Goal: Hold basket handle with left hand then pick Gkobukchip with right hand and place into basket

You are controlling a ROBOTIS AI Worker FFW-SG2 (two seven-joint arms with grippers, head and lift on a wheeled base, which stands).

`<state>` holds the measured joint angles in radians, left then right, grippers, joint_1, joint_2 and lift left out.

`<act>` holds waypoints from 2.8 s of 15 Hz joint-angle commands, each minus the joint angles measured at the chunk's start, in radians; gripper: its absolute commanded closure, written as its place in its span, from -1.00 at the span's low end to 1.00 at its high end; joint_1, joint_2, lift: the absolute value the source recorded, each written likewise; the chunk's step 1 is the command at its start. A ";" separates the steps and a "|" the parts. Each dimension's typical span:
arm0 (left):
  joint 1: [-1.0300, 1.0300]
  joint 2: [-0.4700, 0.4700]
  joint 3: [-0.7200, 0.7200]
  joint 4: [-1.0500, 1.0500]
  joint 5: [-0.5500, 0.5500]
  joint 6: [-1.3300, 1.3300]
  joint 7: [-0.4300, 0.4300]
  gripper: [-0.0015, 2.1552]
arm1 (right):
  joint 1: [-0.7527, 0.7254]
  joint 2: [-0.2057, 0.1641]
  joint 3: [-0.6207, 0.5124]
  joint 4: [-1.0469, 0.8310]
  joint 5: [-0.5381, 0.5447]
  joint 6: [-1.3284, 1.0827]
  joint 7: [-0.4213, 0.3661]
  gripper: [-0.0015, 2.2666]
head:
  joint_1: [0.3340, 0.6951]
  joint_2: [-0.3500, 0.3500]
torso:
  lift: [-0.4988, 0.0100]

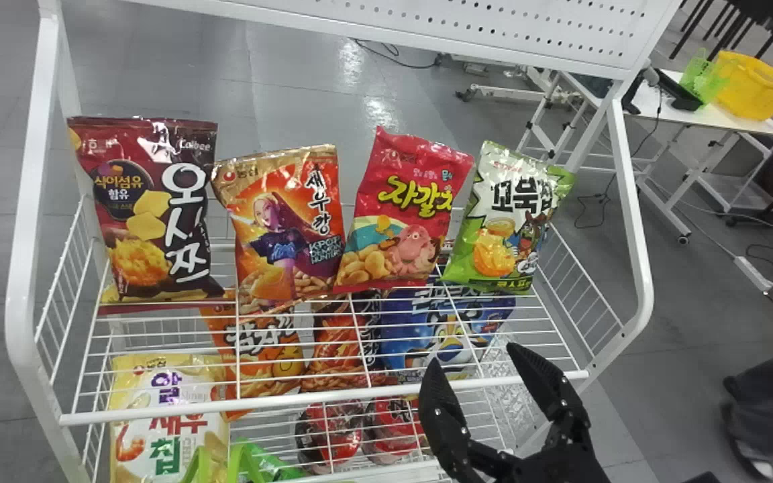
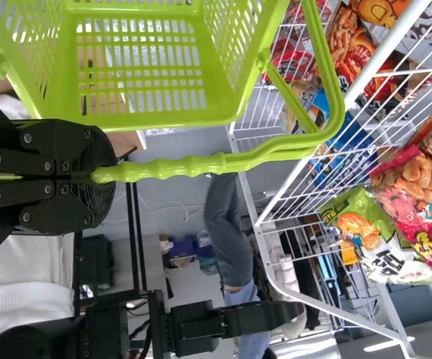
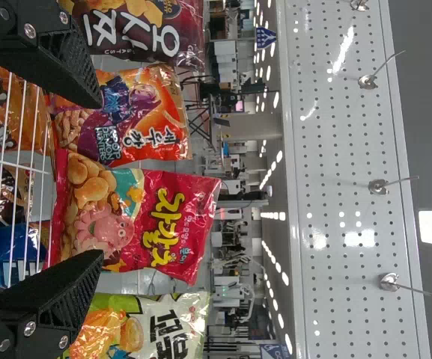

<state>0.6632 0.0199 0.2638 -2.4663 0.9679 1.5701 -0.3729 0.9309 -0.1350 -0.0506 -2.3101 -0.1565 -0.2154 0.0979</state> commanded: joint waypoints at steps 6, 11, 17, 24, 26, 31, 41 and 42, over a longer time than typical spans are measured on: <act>0.001 0.000 0.000 0.000 -0.001 0.001 0.000 0.63 | -0.001 -0.002 0.002 0.001 -0.003 0.000 0.000 -0.90 | 1.00 -1.00 | 0.83; 0.004 0.000 0.000 -0.002 -0.001 0.001 -0.003 0.63 | -0.052 0.003 -0.006 0.000 -0.008 0.114 -0.001 -0.90 | 1.00 -1.00 | 0.83; -0.001 0.005 0.000 -0.005 -0.003 0.001 -0.006 0.63 | -0.251 0.026 -0.063 0.043 -0.009 0.310 -0.006 -0.90 | 1.00 -1.00 | 0.83; -0.013 0.012 0.000 0.000 -0.018 0.001 0.002 0.63 | -0.555 0.032 -0.140 0.271 -0.015 0.433 -0.012 -0.90 | 1.00 -1.00 | 0.83; -0.021 0.017 -0.002 0.004 -0.024 0.001 0.003 0.63 | -0.642 0.032 -0.167 0.348 -0.017 0.457 -0.012 -0.90 | 1.00 -1.00 | 0.83; -0.062 0.035 -0.049 0.039 -0.066 0.001 0.009 0.63 | -0.785 0.021 -0.204 0.483 0.017 0.460 -0.012 -0.90 | 1.00 -1.00 | 0.83; -0.090 0.046 -0.057 0.087 -0.074 0.001 0.008 0.60 | -0.954 -0.025 -0.224 0.664 0.063 0.479 -0.012 -0.90 | 1.00 -1.00 | 0.83; -0.091 0.046 -0.057 0.087 -0.074 0.001 0.008 0.60 | -0.962 -0.031 -0.224 0.669 0.068 0.503 -0.010 -0.89 | 1.00 -1.00 | 0.83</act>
<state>0.5740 0.0659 0.2071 -2.3800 0.8934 1.5701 -0.3651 -0.0192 -0.1600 -0.2746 -1.6458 -0.0957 0.2648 0.0871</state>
